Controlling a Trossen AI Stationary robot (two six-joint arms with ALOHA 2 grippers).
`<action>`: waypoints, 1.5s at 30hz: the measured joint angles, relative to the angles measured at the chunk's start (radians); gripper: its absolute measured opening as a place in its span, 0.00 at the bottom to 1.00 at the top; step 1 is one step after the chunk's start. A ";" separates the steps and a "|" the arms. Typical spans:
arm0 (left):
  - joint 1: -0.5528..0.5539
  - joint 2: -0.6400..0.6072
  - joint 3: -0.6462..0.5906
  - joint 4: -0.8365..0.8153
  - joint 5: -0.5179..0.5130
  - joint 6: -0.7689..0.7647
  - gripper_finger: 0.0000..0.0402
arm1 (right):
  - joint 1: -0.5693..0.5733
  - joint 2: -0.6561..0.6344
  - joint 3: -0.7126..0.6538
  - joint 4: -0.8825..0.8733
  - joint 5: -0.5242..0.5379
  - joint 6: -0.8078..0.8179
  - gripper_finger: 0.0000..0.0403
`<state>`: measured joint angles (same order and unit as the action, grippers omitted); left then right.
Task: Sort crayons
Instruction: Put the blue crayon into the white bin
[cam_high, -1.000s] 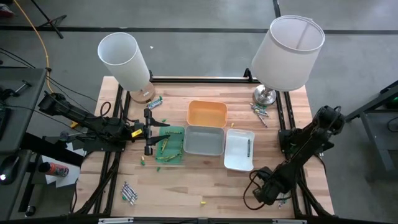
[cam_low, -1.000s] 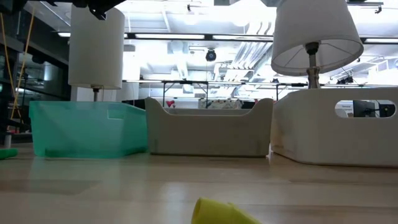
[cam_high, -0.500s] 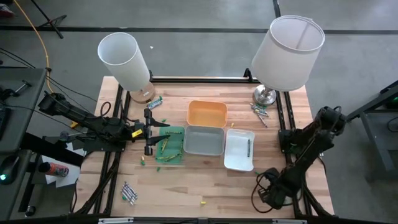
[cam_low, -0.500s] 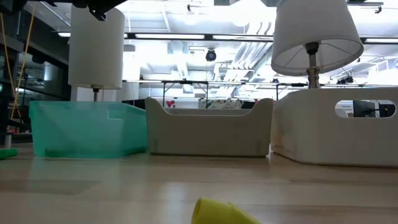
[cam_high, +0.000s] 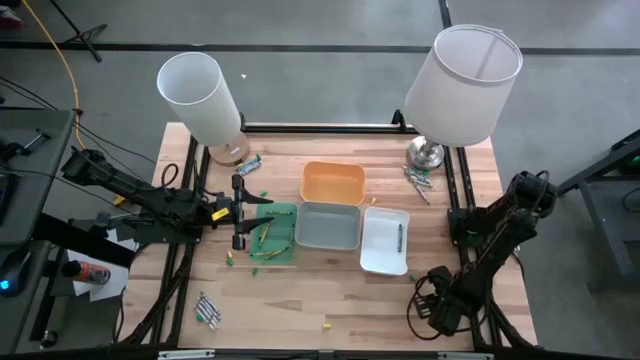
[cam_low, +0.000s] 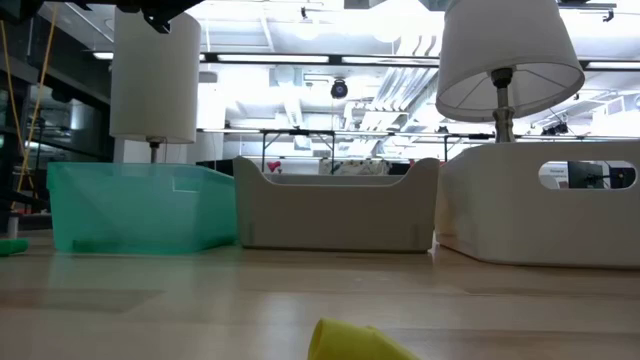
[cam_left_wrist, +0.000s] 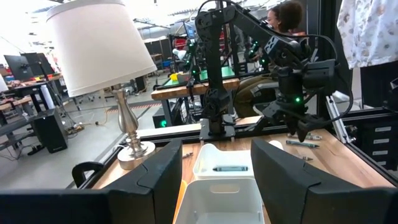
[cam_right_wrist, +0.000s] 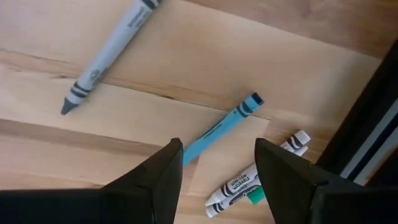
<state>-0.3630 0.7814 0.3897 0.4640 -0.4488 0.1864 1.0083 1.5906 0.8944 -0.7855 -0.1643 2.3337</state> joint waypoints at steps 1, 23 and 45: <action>0.000 0.000 0.000 0.000 0.000 0.000 0.44 | -0.008 0.000 0.000 -0.001 -0.003 -0.001 0.48; 0.000 0.000 0.000 -0.004 0.000 -0.001 0.44 | -0.038 0.103 0.003 0.094 -0.062 -0.091 0.48; 0.000 0.000 0.000 -0.003 0.000 0.001 0.44 | -0.049 0.166 0.010 0.064 -0.009 -0.171 0.03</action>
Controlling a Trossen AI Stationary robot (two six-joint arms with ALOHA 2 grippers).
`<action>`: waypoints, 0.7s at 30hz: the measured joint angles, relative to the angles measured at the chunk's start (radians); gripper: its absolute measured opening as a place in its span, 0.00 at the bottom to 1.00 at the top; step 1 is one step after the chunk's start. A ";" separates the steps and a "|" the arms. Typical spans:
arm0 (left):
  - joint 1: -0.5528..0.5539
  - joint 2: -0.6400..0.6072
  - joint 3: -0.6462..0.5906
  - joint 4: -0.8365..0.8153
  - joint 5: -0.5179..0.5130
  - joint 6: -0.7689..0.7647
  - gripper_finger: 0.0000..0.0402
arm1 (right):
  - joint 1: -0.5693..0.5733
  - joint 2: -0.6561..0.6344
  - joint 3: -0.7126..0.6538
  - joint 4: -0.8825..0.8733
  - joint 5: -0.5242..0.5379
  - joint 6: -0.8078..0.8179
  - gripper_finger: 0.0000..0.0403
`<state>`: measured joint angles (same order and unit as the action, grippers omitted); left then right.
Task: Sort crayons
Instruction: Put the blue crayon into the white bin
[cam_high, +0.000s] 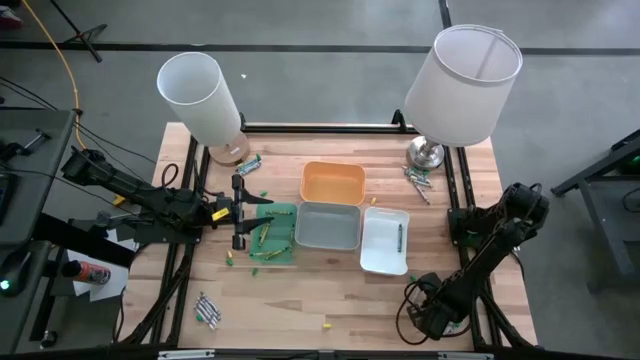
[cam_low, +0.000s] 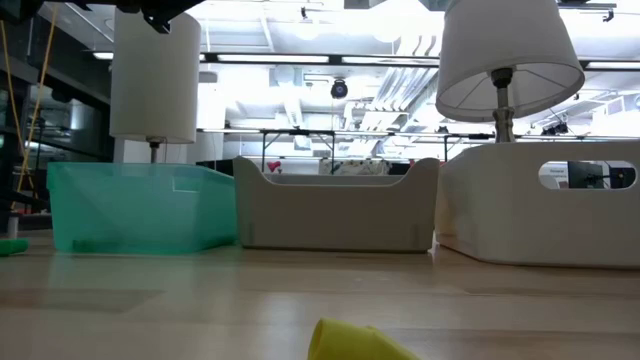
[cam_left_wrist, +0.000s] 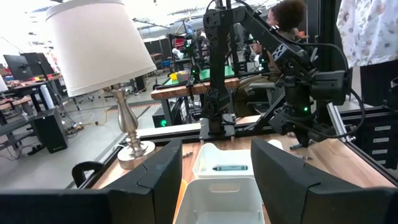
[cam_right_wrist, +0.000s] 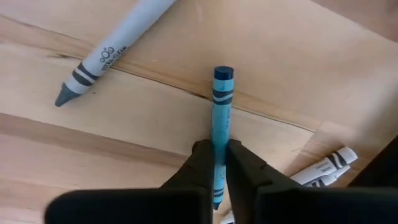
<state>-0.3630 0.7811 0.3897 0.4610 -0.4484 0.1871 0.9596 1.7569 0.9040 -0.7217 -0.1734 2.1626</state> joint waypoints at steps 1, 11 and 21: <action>0.000 0.000 0.000 0.000 0.000 0.000 0.44 | 0.000 0.000 0.000 -0.001 0.000 -0.009 0.02; 0.000 0.000 0.000 0.000 0.000 0.000 0.44 | 0.000 -0.036 -0.009 -0.016 0.016 -0.080 0.01; 0.000 0.000 0.000 0.000 -0.001 0.000 0.44 | 0.002 -0.199 -0.015 -0.019 0.024 -0.265 0.00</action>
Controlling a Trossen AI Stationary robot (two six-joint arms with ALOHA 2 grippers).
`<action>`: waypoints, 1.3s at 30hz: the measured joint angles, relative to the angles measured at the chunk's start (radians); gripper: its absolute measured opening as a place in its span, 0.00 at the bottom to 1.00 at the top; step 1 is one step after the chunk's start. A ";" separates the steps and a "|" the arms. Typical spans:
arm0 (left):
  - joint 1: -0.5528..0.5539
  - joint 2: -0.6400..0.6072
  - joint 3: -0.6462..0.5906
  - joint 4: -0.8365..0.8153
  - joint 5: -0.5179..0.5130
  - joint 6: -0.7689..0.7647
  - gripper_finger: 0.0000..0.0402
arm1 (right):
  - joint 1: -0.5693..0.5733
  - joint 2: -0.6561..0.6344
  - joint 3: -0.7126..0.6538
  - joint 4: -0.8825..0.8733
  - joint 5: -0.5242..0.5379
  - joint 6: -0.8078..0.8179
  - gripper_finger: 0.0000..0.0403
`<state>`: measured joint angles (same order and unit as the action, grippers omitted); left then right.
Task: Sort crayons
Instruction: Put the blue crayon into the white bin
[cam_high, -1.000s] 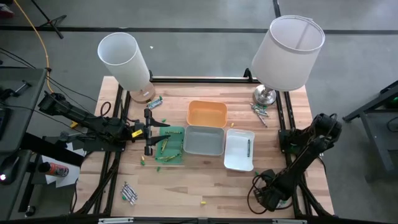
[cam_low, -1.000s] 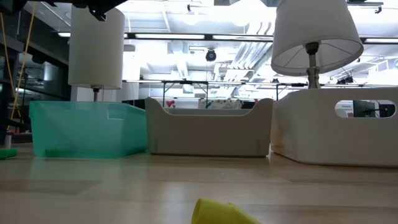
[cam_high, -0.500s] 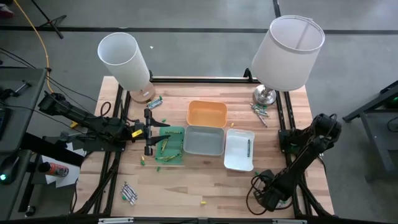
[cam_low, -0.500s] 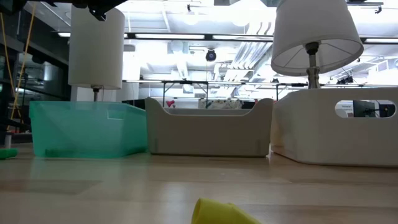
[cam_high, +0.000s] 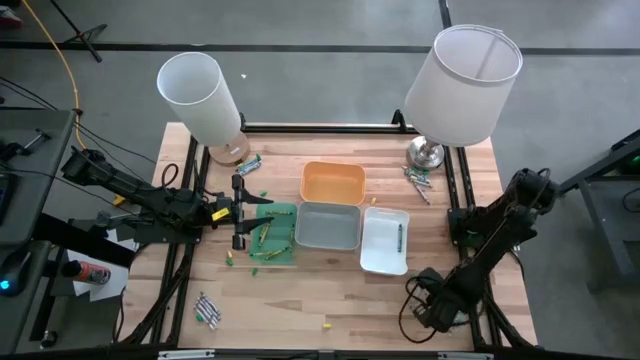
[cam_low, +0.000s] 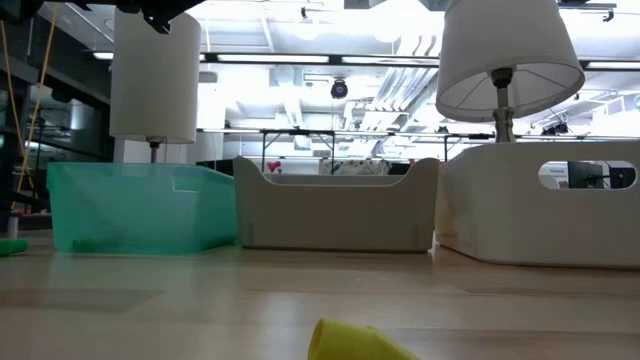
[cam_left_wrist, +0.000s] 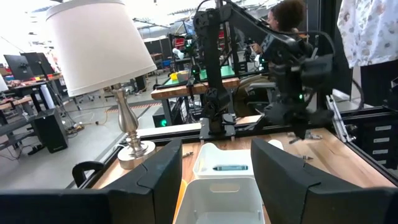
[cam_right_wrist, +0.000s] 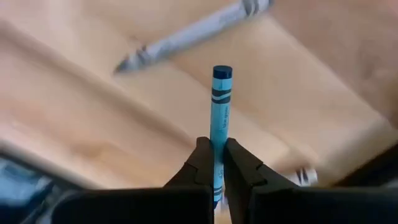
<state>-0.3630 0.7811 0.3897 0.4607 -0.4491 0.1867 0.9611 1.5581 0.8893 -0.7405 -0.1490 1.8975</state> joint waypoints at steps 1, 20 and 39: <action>0.000 0.000 0.000 0.000 0.000 0.000 0.44 | 0.001 -0.018 0.000 0.004 0.003 -0.020 0.00; 0.000 0.000 0.000 -0.014 0.000 -0.045 0.44 | -0.180 -0.111 0.003 0.528 0.571 -0.980 0.00; -0.023 -0.088 0.068 -0.287 -0.003 -0.200 0.44 | -0.483 -0.116 0.004 0.291 0.760 -1.543 0.00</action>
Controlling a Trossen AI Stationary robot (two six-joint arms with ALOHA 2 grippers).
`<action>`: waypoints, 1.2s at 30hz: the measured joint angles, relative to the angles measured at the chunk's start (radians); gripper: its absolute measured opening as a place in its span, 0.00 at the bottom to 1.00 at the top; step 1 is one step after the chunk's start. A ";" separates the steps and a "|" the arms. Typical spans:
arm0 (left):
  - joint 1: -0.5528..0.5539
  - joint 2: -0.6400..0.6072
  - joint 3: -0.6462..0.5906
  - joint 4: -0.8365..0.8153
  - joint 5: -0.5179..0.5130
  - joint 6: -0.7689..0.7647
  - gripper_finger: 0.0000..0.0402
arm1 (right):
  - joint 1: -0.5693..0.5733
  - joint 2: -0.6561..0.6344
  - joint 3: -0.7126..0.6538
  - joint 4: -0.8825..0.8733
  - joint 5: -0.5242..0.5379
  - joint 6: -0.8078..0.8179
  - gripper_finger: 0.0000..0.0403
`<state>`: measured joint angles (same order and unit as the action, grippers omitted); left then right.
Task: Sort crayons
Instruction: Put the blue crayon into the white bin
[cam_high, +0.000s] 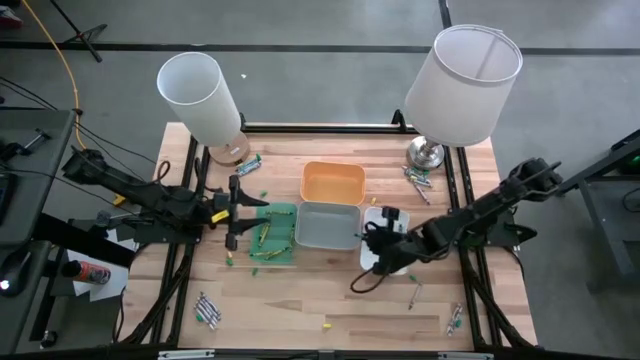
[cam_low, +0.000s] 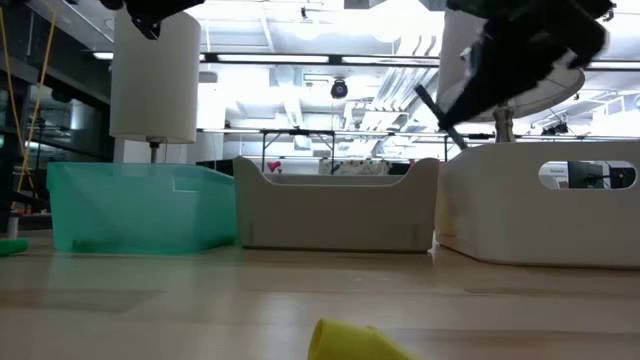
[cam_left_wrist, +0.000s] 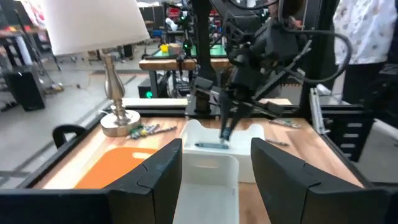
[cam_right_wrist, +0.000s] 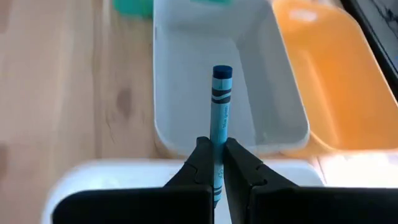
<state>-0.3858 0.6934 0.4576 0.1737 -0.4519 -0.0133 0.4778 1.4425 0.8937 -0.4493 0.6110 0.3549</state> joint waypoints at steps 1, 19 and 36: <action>-0.006 -0.008 0.000 -0.011 0.000 -0.002 0.44 | 0.010 -0.008 -0.008 -0.005 0.012 0.011 0.00; -0.023 0.000 -0.001 0.036 -0.001 0.074 0.44 | -0.090 -0.371 -0.563 1.071 -0.083 -0.292 0.00; -0.023 0.000 -0.001 0.004 -0.001 0.071 0.44 | -0.091 -0.370 -0.553 0.780 -0.224 -0.073 0.00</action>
<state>-0.4086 0.6937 0.4564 0.1774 -0.4530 0.0574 0.3866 1.0721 0.3408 0.3303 0.3874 0.2815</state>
